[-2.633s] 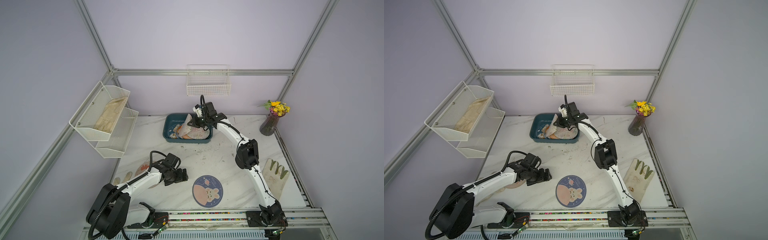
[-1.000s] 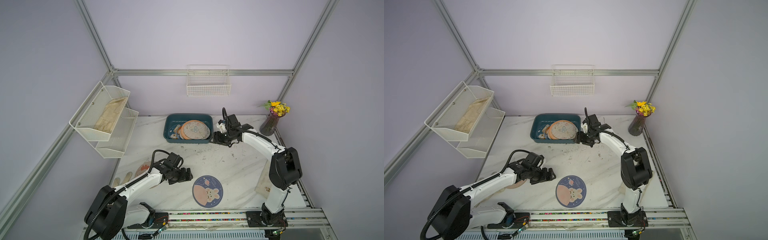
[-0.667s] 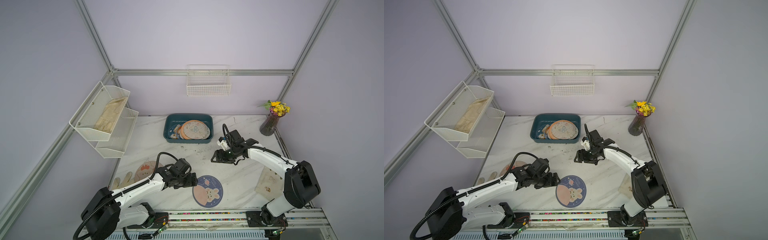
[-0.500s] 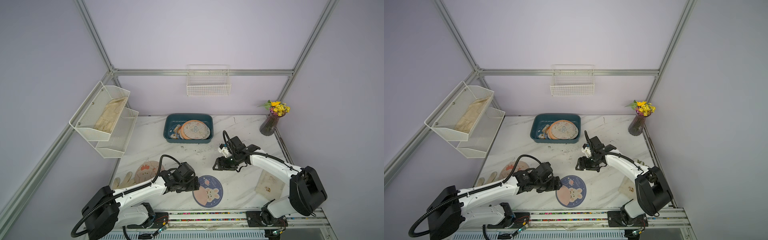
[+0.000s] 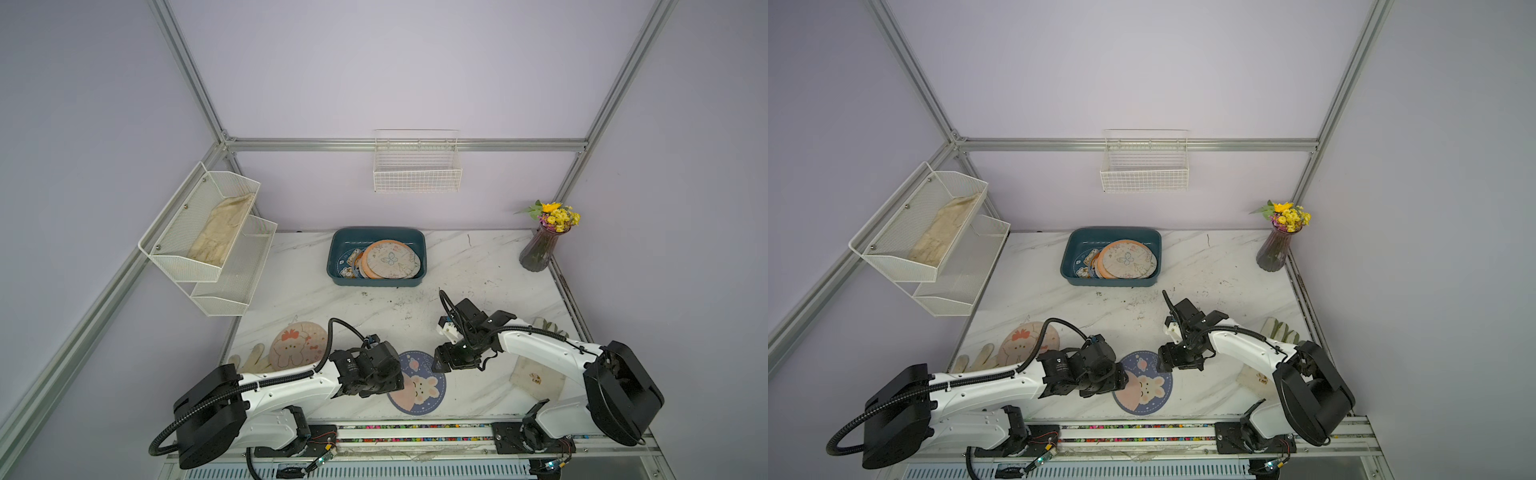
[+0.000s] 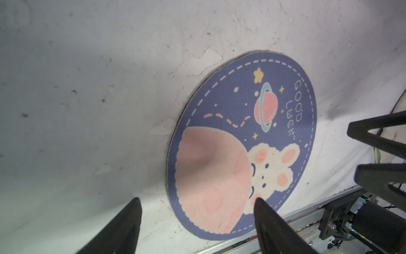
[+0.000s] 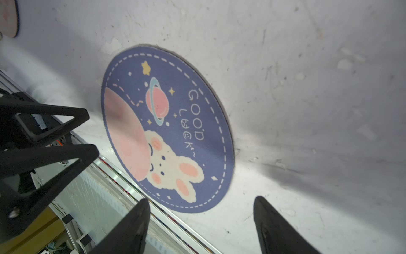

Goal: Put the coasters into the storage box
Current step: Pick up the coaster from the center of the board.

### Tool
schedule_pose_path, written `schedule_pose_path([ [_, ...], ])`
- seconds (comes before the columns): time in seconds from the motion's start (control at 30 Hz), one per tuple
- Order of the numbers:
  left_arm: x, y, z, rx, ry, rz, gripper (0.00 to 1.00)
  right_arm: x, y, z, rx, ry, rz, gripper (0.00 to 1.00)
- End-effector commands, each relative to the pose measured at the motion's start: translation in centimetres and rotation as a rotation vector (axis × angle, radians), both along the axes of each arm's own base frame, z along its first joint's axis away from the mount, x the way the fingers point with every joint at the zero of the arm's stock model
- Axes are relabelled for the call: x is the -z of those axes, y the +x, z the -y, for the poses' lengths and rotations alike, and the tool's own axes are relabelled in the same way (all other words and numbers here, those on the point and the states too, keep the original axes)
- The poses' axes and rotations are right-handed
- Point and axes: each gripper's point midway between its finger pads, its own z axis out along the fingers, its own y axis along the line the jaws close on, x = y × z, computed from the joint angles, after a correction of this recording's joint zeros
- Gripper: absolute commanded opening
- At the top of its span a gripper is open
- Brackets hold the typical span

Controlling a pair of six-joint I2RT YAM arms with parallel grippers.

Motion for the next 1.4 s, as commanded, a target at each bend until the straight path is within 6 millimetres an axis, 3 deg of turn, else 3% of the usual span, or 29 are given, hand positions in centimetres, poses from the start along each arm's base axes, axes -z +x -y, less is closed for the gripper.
schedule_pose_path([
  [0.0, 1.1, -0.1, -0.5, -0.022, 0.013, 0.004, 0.78, 0.3, -0.4, 0.5, 0.006, -0.037, 0.008, 0.76],
  [0.37, 2.0, -0.5, -0.2, 0.005, 0.030, -0.029, 0.76, 1.7, -1.6, 0.1, -0.008, -0.080, -0.024, 0.75],
  [1.37, 2.4, -0.7, 1.9, 0.073, 0.023, -0.052, 0.72, 3.2, -2.1, -1.3, -0.010, -0.053, -0.055, 0.72],
])
